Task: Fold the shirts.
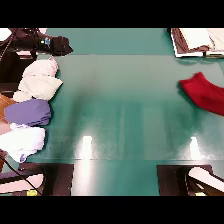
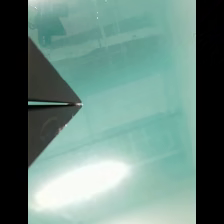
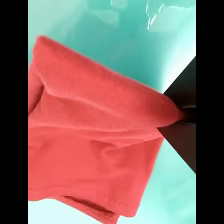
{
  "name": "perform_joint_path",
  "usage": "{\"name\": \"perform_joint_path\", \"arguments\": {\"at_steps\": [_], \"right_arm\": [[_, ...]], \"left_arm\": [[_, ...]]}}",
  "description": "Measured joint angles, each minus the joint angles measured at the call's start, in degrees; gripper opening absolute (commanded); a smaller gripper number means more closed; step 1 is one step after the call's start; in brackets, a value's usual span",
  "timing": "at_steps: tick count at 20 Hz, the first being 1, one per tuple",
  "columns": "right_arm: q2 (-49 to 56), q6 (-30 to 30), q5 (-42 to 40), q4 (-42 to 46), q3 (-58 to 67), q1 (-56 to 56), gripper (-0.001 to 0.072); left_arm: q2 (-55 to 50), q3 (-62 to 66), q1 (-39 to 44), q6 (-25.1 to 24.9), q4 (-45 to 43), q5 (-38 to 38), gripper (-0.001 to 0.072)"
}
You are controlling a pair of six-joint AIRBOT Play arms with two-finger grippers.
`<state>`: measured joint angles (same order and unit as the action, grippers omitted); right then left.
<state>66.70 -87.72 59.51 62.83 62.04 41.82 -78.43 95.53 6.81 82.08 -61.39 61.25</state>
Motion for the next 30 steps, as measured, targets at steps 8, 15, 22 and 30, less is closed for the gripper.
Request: {"name": "perform_joint_path", "arguments": {"at_steps": [8, 15, 22, 30], "right_arm": [[-8.55, -2.80, 0.46, 6.21, -11.78, 3.61, 0.0513], [-9.33, -3.23, 9.51, 16.15, -2.34, 5.33, 0.0510], [-9.40, -0.66, 9.11, -0.68, 2.60, -12.44, 0.0365], [-9.40, 2.16, 6.54, -3.82, 3.19, -40.26, 0.0013]], "left_arm": [[0.00, 0.00, -0.02, 0.04, 0.70, -0.11, 0.0030], [0.00, 0.00, -0.02, 0.04, 0.76, 1.01, 0.0030], [0.00, 0.00, -0.02, 0.33, 0.87, 2.10, 0.0030], [0.00, 0.00, -0.02, 0.39, 0.96, -2.29, 0.0030]]}}
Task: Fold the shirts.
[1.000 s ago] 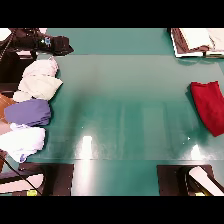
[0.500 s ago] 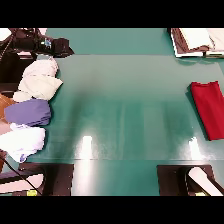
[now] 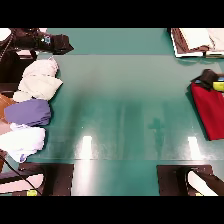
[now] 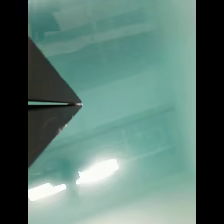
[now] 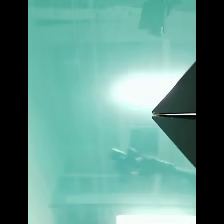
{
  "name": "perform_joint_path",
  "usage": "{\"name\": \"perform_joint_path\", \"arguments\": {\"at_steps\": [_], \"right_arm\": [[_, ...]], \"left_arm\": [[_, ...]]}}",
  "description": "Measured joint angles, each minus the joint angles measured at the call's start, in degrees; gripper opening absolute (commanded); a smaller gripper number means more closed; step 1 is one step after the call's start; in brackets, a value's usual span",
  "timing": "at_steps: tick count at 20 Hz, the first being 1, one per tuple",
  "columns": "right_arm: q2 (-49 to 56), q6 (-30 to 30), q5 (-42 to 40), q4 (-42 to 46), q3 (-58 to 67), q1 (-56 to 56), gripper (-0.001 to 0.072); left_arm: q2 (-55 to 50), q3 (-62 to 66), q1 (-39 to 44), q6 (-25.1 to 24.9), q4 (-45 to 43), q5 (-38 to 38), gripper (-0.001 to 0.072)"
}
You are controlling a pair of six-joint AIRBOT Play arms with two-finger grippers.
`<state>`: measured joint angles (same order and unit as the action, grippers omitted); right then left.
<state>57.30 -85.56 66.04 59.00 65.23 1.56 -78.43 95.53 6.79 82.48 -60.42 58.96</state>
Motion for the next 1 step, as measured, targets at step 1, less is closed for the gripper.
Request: {"name": "perform_joint_path", "arguments": {"at_steps": [1], "right_arm": [[0.00, 0.20, -0.13, -0.13, 0.00, -1.97, 0.0013]], "left_arm": [[0.00, 0.00, 0.00, 0.02, 0.00, -0.55, 0.0030]]}}
